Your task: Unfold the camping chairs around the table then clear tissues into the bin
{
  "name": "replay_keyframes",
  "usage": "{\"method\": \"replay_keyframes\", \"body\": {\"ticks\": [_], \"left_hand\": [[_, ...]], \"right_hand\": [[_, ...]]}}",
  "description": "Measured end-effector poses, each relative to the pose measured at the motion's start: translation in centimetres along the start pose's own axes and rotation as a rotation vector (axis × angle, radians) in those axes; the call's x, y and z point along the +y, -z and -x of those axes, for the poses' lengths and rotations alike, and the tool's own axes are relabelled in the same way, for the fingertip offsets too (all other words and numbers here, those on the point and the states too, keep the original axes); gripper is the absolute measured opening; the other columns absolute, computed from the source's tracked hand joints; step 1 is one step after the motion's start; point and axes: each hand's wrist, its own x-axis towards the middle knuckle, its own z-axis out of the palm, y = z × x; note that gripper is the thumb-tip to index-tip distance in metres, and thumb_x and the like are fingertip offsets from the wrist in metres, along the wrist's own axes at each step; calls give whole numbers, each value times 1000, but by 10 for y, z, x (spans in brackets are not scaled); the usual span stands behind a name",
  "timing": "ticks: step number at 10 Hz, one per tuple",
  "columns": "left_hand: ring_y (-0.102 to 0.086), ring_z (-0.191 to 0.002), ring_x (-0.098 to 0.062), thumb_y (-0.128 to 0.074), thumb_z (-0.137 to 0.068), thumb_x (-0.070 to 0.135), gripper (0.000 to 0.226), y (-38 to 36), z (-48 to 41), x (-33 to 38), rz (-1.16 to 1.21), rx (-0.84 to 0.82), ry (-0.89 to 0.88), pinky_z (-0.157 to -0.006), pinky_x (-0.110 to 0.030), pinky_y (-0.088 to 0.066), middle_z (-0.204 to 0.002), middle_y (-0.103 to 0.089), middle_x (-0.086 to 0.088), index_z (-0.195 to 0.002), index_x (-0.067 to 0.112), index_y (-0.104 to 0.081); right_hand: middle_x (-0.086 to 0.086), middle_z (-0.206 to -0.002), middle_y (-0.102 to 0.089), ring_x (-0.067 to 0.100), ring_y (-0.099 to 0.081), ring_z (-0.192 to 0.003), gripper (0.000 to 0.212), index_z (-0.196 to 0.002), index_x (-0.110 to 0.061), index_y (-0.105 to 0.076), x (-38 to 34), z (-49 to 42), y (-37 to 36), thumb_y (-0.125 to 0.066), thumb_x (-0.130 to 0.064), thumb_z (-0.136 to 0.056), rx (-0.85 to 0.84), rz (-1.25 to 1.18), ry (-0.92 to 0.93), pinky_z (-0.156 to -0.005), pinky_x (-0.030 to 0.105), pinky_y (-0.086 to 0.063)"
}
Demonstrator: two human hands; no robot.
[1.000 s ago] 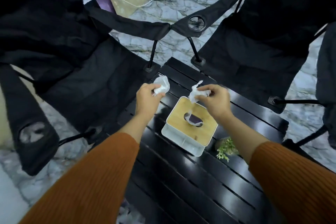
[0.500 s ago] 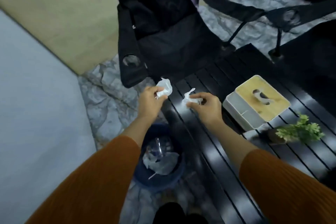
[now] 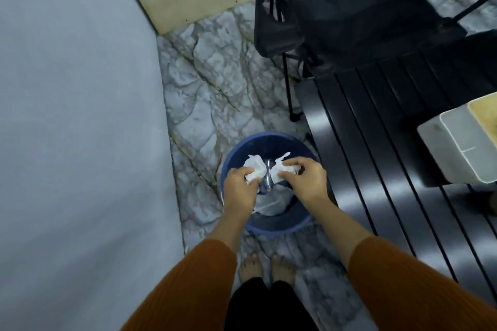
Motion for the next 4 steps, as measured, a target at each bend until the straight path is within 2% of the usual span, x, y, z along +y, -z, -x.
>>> {"method": "replay_keyframes", "body": {"ticks": [1,2,3,4], "left_hand": [[-61,-110,-32,-71,-83,13,36,-7,-2,-7,-22,-86,48,-89,-31,-45,-122,-63,-19,-116,-1,-65],[-57,-120,-31,-75,-81,20,53,-6,-8,-14,-64,-144,70,-99,-35,-45,-131,-59,-15,-129,3,-58],[-59,-114,-29,-74,-81,20,48,-1,-11,-15,-36,-147,47,-95,-35,-46,-122,-61,-13,-123,2,-60],[-61,-107,-26,-71,-83,19,37,-2,15,-35,29,-129,142,-94,-33,-48,-121,-61,-9,-117,7,-64]], "right_hand": [[2,-111,-66,15,-60,-96,38,-108,-15,-70,8,-3,-12,-81,-8,-71,-54,24,-26,-82,21,-46],[-2,-107,-59,10,-52,-94,44,-114,-13,-67,5,-3,-18,-81,-8,-73,-101,67,-28,-82,19,-39],[-1,-103,-60,11,-52,-95,42,-114,-11,-66,-4,-2,-21,-80,-8,-74,-117,83,-16,-84,21,-41],[1,-98,-64,15,-59,-93,34,-107,-10,-68,-9,25,-27,-78,-4,-75,-112,39,-75,-89,27,-49]]}}
